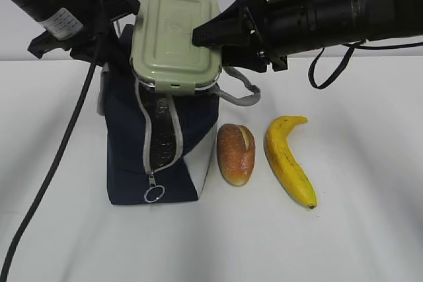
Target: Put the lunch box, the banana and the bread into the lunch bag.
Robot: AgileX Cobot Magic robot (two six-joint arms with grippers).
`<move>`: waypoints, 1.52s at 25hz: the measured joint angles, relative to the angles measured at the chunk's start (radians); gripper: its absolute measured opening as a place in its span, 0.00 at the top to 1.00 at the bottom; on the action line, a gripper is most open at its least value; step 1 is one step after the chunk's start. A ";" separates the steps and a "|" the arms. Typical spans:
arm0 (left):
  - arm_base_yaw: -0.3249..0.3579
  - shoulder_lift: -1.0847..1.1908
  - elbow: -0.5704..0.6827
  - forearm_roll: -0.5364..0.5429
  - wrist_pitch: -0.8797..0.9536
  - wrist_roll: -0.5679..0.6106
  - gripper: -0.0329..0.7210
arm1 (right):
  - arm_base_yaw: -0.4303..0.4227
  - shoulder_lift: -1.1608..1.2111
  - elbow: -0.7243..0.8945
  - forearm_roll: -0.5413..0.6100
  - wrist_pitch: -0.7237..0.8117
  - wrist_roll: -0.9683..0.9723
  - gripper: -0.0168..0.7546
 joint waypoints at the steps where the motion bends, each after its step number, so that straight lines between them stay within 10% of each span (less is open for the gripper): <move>1: 0.000 0.000 0.000 -0.008 0.000 0.006 0.95 | 0.002 0.010 0.000 0.000 -0.002 0.002 0.46; 17: 0.000 0.000 0.000 -0.034 -0.006 0.017 0.96 | 0.033 0.075 -0.010 -0.211 -0.127 0.061 0.46; 38: 0.000 0.000 0.000 -0.036 -0.006 0.018 0.96 | 0.114 0.105 -0.024 -0.201 -0.199 0.099 0.46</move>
